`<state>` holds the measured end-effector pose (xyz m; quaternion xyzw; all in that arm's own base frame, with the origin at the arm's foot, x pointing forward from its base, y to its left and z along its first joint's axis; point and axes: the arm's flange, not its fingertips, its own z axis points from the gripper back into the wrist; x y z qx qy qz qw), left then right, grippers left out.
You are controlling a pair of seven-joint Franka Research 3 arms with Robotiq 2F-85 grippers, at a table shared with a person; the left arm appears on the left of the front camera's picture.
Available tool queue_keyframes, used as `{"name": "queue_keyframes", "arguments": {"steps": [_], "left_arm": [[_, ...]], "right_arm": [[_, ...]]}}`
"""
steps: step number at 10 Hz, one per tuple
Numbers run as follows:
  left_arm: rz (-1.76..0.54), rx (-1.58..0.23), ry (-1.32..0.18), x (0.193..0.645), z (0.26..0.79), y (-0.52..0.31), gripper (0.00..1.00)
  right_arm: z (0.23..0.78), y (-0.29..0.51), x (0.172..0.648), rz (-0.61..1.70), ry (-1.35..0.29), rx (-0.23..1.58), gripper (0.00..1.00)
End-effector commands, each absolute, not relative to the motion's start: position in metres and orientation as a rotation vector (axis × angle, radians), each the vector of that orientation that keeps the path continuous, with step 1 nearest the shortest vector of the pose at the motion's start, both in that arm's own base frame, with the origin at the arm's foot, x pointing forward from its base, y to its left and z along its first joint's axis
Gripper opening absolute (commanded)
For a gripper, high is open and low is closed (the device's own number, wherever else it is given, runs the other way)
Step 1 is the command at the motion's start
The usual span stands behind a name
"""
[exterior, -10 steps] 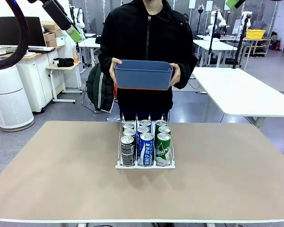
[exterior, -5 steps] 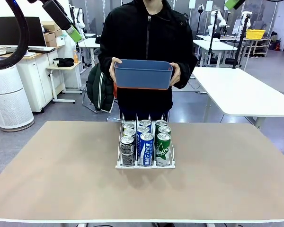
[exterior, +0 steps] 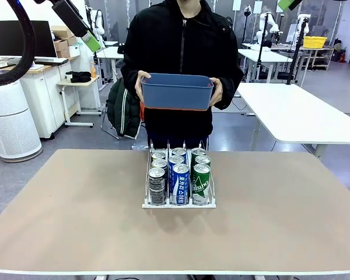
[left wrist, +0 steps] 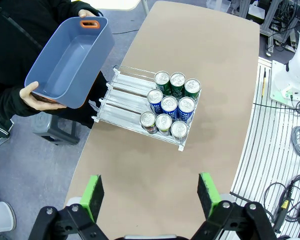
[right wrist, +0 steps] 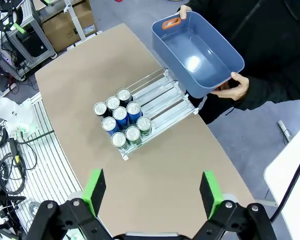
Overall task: Fill the beverage cans into the dispenser.
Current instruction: Place the picked Sprite in the line of the Automatic Can Dispenser with the same cans.
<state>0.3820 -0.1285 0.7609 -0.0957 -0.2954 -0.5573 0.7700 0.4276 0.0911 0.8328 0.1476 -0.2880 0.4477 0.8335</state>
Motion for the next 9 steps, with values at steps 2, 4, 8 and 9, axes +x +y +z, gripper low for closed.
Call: {"name": "queue_keyframes", "arguments": {"steps": [2, 4, 8, 9], "left_arm": [[-1.210, -0.212, -0.641, 0.3813, 0.7610, -0.1275, 1.00], [-1.210, -0.212, -0.641, 0.3813, 0.7610, -0.1275, 1.00], [-1.210, -0.212, -0.641, 0.3813, 0.7610, -0.1275, 1.00], [-1.210, -0.212, -0.641, 0.3813, 0.7610, -0.1275, 1.00]], "right_arm": [[0.8320, 0.0908, 0.4254, 0.950, -0.609, 0.316, 1.00], [0.8320, 0.0908, 0.4254, 0.950, -0.609, 0.316, 1.00], [0.8320, 0.0908, 0.4254, 0.950, -0.609, 0.316, 1.00], [0.8320, 0.0908, 0.4254, 0.950, -0.609, 0.316, 1.00]]}}
